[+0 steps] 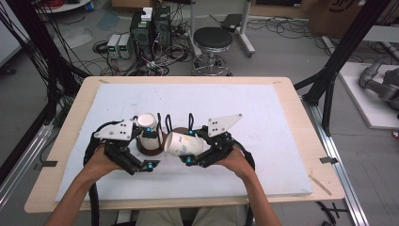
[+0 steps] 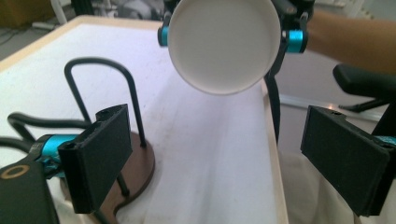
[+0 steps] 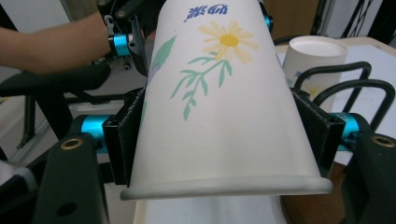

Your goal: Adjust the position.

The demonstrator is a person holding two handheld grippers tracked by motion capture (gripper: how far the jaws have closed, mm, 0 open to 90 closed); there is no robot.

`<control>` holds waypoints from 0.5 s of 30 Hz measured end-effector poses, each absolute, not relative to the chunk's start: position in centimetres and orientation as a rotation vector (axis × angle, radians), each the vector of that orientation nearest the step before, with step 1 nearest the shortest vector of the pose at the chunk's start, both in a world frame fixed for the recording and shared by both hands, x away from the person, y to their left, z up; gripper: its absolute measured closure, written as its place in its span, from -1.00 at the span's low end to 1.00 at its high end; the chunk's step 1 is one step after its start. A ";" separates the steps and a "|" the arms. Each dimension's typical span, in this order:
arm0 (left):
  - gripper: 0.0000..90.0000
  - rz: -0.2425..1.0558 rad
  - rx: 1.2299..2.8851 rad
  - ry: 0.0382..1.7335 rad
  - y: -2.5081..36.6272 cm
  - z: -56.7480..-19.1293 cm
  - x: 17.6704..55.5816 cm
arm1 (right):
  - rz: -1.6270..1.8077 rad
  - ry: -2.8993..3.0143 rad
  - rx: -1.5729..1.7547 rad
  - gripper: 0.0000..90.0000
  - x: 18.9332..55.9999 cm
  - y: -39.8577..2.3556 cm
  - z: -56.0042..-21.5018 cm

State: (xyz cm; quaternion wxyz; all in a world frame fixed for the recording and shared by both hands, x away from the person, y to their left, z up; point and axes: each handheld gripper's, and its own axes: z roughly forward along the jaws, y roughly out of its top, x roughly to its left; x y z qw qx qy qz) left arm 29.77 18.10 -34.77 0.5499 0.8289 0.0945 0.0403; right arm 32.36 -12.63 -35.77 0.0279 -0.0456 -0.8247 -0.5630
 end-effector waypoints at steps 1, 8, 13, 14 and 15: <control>-0.80 0.098 1.976 0.224 18.2 -34.7 29.8 | -1.728 -2.558 -0.141 -0.35 32.4 -12.7 -35.7; -0.80 0.103 2.090 0.234 18.2 -33.8 30.0 | -1.645 -2.629 -0.144 -0.35 32.4 -12.7 -35.3; -0.80 0.104 2.175 0.239 18.1 -33.2 30.0 | -1.578 -2.684 -0.135 -0.35 32.4 -12.5 -34.9; -0.80 0.100 2.190 0.244 18.1 -33.2 30.0 | -1.575 -2.692 -0.125 -0.35 32.5 -12.5 -34.8; -0.80 0.097 2.204 0.246 18.1 -33.2 30.0 | -1.568 -2.697 -0.128 -0.35 32.5 -12.5 -34.7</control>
